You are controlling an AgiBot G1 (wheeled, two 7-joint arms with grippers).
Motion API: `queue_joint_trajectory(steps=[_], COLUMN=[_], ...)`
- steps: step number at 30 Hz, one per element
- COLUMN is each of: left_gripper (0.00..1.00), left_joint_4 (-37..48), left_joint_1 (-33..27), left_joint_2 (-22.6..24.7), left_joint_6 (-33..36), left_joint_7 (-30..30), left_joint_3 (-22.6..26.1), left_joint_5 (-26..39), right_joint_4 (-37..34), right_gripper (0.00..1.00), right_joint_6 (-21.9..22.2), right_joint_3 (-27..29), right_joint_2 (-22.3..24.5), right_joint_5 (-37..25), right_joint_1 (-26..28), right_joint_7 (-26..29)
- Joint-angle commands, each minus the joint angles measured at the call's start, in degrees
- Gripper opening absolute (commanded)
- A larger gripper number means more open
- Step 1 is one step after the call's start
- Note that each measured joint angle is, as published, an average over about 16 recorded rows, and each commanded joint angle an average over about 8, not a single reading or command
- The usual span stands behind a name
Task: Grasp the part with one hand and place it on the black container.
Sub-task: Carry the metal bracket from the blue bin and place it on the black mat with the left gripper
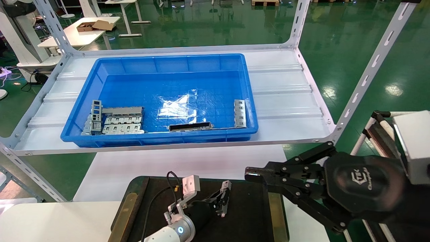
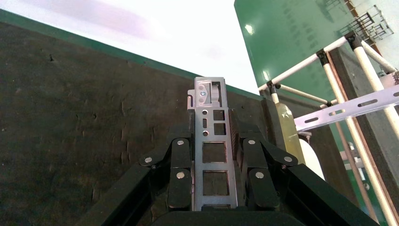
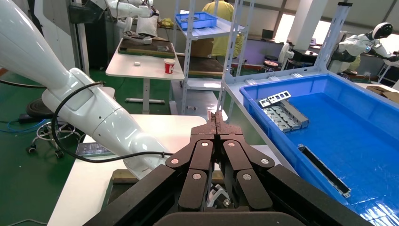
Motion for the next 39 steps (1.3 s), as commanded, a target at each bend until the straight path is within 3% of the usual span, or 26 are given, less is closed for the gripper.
queue_joint_trajectory(steps=[1, 21, 23, 29, 31, 39], left_gripper=[0.00, 0.02, 0.17, 0.90, 1.00, 1.00], left_joint_4=[0.06, 0.86, 0.79, 0.58, 0.50, 0.06], left_joint_1=[-0.32, -1.67, -1.68, -1.68, -1.64, -1.62], left_joint_2=[0.00, 0.07, 0.07, 0.08, 0.08, 0.08], left_joint_6=[-0.82, -4.90, -5.29, -6.39, -6.73, -7.73], left_joint_7=[-0.62, -4.99, -5.41, -6.85, -7.37, -9.52], left_joint_3=[1.30, 8.50, 9.03, 10.47, 10.92, 12.55], left_joint_5=[-0.83, -3.80, -3.79, -3.59, -3.46, -2.64], right_joint_4=[0.00, 0.00, 0.00, 0.00, 0.00, 0.00], right_gripper=[0.00, 0.02, 0.22, 0.95, 1.00, 1.00], right_joint_6=[0.00, 0.00, 0.00, 0.00, 0.00, 0.00], right_joint_3=[0.00, -0.01, -0.01, -0.01, -0.01, -0.01], right_joint_2=[0.00, 0.00, 0.00, 0.00, 0.00, 0.00], right_joint_5=[0.00, 0.00, 0.00, 0.00, 0.01, 0.01], right_joint_1=[0.00, 0.00, 0.00, 0.00, 0.00, 0.00], right_joint_7=[0.00, 0.00, 0.00, 0.00, 0.00, 0.00])
